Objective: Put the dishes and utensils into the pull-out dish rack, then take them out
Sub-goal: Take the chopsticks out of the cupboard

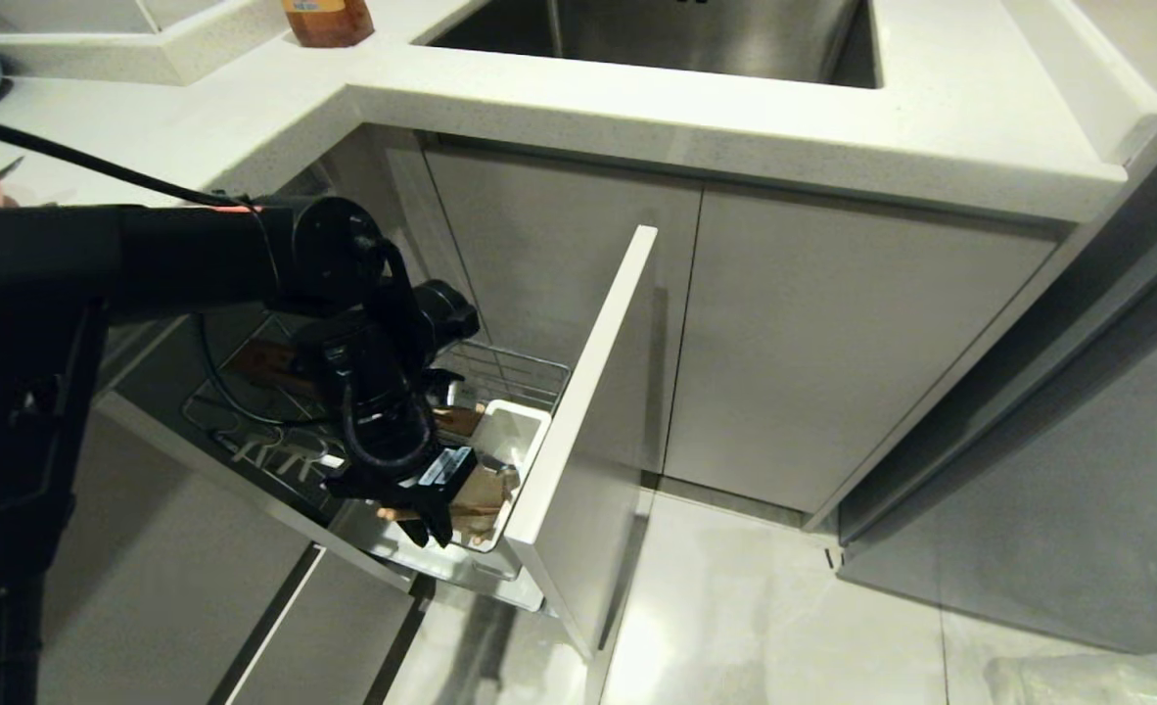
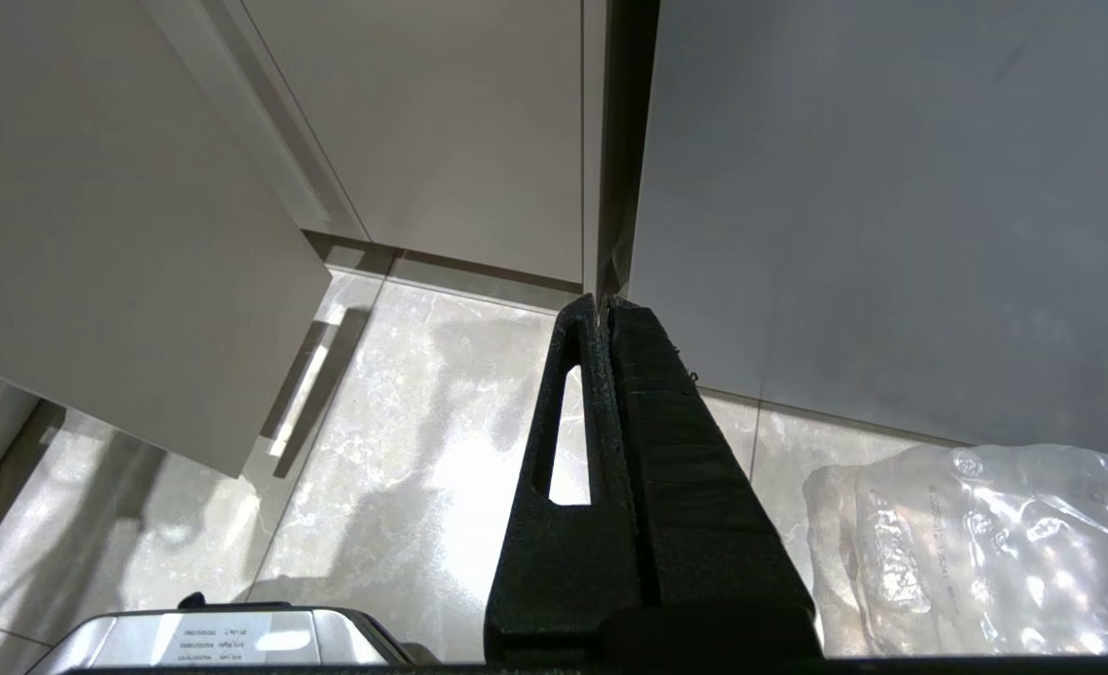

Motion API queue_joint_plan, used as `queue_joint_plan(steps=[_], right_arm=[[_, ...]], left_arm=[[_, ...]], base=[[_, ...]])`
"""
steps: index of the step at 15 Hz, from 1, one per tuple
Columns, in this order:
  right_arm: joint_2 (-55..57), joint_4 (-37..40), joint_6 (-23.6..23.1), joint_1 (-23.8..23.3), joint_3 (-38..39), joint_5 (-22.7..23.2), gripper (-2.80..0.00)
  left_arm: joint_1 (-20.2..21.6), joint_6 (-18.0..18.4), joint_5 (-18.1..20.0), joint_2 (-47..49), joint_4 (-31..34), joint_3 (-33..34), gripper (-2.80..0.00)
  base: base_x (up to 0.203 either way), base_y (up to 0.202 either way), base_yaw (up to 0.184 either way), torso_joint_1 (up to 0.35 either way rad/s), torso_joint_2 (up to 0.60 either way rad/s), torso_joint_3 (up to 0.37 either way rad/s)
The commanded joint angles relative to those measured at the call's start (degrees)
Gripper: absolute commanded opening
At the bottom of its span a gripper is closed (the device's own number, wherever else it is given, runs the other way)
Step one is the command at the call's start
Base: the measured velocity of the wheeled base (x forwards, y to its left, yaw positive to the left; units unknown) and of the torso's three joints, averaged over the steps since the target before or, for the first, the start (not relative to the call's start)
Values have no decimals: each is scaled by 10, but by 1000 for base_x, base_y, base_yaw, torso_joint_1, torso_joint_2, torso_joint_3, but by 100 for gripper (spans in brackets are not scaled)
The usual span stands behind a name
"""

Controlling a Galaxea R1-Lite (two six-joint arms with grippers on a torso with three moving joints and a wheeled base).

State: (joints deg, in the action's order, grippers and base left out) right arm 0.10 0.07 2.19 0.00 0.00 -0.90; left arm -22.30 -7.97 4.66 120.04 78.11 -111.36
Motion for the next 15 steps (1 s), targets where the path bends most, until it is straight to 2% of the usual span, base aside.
queue_joint_plan(steps=[1,15], right_arm=[[0,0,0,0,2,0,-280],[0,-1,0,0,2,0,-280]], left_arm=[[0,-4,0,-20,4,0,-280],[1,-12,-2,-94,28,2,-280]], base=[[0,0,0,0,0,0],[0,0,0,0,0,0]])
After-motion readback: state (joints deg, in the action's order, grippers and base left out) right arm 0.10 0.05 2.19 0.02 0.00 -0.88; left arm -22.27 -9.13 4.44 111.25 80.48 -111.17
